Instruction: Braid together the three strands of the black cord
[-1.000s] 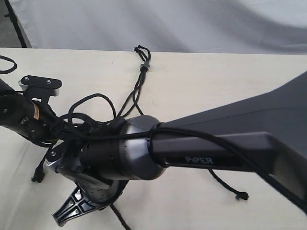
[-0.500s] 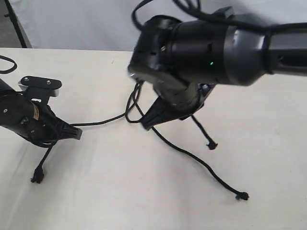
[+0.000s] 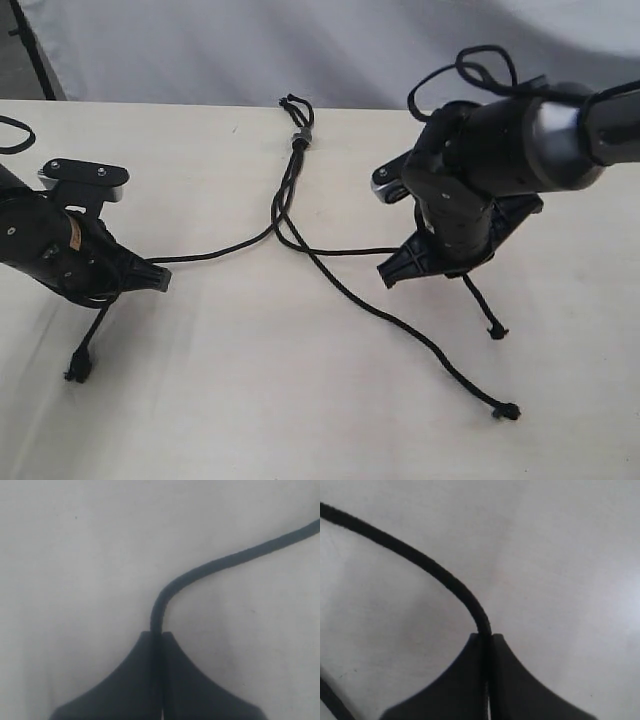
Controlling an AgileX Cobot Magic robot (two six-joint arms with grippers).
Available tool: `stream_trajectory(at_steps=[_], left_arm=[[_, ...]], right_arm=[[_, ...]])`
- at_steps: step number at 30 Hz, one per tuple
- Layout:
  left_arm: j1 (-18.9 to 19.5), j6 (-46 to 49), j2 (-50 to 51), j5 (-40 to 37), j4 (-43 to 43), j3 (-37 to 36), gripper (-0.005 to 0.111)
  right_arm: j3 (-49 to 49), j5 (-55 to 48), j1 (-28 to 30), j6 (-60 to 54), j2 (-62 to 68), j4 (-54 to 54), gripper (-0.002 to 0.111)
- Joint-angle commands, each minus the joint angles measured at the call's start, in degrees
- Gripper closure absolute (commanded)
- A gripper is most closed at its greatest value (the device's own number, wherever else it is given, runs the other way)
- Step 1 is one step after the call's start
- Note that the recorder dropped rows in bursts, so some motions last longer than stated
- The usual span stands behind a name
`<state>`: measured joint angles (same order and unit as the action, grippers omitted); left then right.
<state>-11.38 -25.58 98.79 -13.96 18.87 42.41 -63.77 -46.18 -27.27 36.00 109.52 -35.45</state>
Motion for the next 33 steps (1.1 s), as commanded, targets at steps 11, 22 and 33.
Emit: stream_trajectory(at_steps=[11,22,33], left_arm=[[0.08,-0.33,-0.55,0.19,-0.13,-0.13,0.106],[0.08,-0.22,-0.55,0.17,-0.13,-0.13,0.106],[0.08,-0.22,-0.55,-0.5,-0.13,-0.13,0.106]], right_arm=[[7.91,4.97,-0.07,-6.74,2.78,10.15,0.109],[9.11,7.11,-17.9,-27.8,1.92,36.65,0.109],[3.71,5.13,-15.61,-24.91,-11.81,27.1,0.109]])
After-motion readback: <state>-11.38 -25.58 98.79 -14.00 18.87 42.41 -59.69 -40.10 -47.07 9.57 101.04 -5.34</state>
